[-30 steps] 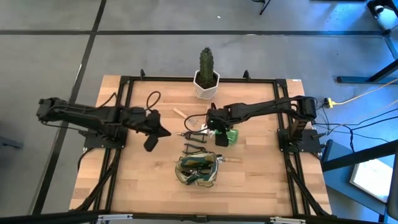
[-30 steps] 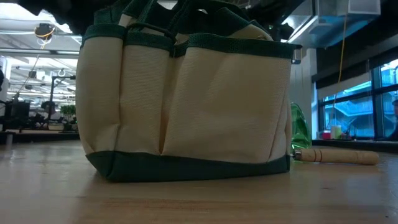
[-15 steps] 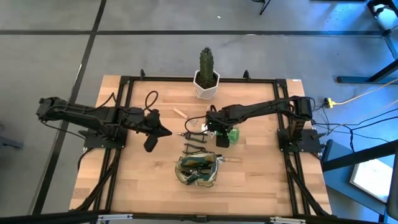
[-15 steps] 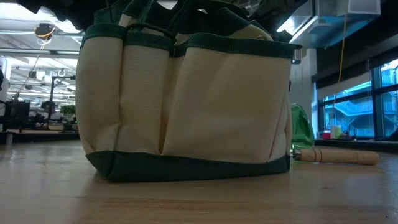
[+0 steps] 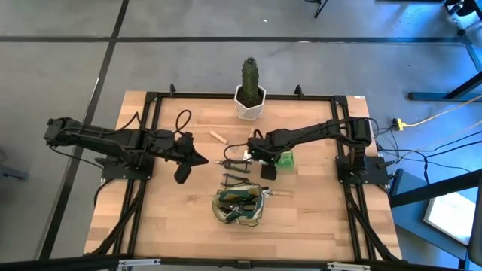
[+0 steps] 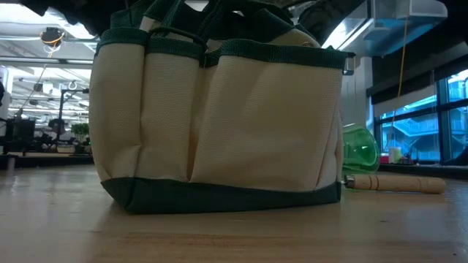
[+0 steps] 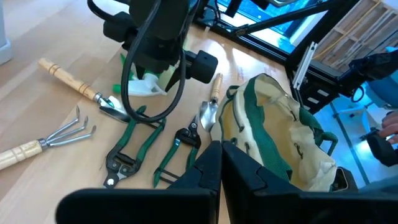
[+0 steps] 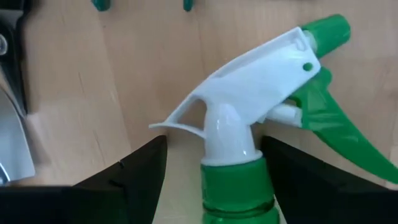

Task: Pick & Place Garden tools in Gardening bag
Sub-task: Put the spray bottle into the gardening bag

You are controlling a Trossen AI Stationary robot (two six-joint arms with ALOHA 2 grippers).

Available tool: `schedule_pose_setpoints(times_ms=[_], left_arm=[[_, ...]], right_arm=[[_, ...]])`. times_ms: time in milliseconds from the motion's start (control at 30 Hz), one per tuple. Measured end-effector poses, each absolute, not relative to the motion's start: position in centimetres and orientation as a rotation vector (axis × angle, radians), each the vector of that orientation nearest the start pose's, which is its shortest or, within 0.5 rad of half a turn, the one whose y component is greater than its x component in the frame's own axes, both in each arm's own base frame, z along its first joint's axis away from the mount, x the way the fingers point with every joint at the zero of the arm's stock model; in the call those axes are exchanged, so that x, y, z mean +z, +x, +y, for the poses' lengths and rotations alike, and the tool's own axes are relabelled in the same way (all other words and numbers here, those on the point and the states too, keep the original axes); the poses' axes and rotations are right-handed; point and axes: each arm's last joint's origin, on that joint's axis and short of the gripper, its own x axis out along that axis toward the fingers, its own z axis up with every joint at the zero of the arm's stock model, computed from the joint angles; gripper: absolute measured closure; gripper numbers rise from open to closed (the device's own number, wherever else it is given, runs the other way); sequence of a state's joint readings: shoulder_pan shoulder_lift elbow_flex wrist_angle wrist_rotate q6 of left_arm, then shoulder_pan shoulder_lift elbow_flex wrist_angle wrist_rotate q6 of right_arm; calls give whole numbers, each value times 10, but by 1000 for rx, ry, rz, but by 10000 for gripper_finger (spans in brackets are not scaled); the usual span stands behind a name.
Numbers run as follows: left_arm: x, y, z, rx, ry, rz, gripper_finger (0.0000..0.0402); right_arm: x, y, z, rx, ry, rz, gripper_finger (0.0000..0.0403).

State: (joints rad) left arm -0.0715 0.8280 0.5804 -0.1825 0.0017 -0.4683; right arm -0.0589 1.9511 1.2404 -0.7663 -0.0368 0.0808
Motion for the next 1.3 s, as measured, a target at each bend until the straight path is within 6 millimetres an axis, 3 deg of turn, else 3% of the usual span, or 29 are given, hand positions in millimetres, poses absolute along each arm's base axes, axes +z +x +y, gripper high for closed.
schedule_pose_setpoints(times_ms=[133,300,433,567,767,1000,1133,1300], left_arm=[[256,181,-13,30,-446,439,398],[256,181,-13,31,-446,434,398],[261,183,-13,29,-456,382,398],[268,186,-12,18,-471,296,398],[279,188,-8,11,-483,181,398],[292,189,-4,7,-620,46,398],[300,189,-4,-31,-705,-24,398],[315,187,-13,-150,-795,-147,398]], right_arm=[[138,348,-19,-115,170,1506,184],[139,345,-17,-154,278,1535,268],[143,344,-14,-127,396,1536,274],[163,348,-13,-115,434,1490,274],[221,355,-17,-148,383,1387,274],[314,359,-21,-139,389,1082,274],[357,355,-11,-52,398,914,274],[392,343,10,108,396,747,274]])
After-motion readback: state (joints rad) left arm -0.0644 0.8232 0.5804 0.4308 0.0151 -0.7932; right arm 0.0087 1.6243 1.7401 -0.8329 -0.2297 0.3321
